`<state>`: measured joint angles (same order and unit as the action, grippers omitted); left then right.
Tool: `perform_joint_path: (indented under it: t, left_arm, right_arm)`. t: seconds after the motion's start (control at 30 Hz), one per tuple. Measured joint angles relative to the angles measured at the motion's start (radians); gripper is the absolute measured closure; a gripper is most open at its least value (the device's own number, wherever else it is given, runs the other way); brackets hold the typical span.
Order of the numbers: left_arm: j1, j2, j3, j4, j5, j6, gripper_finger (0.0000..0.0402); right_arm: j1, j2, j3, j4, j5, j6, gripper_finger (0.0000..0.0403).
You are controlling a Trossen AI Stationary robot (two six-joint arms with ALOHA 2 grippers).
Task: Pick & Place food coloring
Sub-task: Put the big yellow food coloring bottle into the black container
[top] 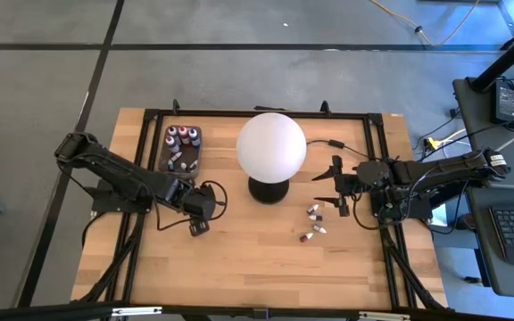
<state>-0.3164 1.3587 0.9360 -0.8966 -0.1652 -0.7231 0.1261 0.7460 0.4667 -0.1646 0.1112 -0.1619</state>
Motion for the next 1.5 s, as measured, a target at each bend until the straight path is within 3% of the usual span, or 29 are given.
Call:
perform_joint_path:
  t: [0.4, 0.83, 0.97, 1.27, 1.5]
  left_arm:
    - [0.005, 0.066, 0.0, 0.005, 0.01, -0.023, 0.0226]
    - [0.007, 0.057, -0.001, -0.003, 0.038, -0.007, 0.0255]
    - [0.014, 0.045, 0.047, -0.079, 0.029, -0.006, 0.0256]
    - [0.1, -0.06, 0.202, -0.31, -0.144, -0.055, 0.026]
    - [0.305, -0.156, 0.245, -0.506, -0.289, -0.069, 0.0277]
  right_arm:
    - [0.0, 0.0, 0.0, -0.02, 0.0, -0.002, 0.0123]
    - [0.0, 0.0, 0.0, -0.02, 0.001, -0.007, 0.0123]
    - [0.0, 0.0, 0.0, -0.02, 0.001, -0.008, 0.0123]
    - [0.0, 0.0, 0.0, -0.021, 0.002, -0.018, 0.0123]
    - [0.0, 0.0, 0.0, -0.022, 0.002, -0.033, 0.0123]
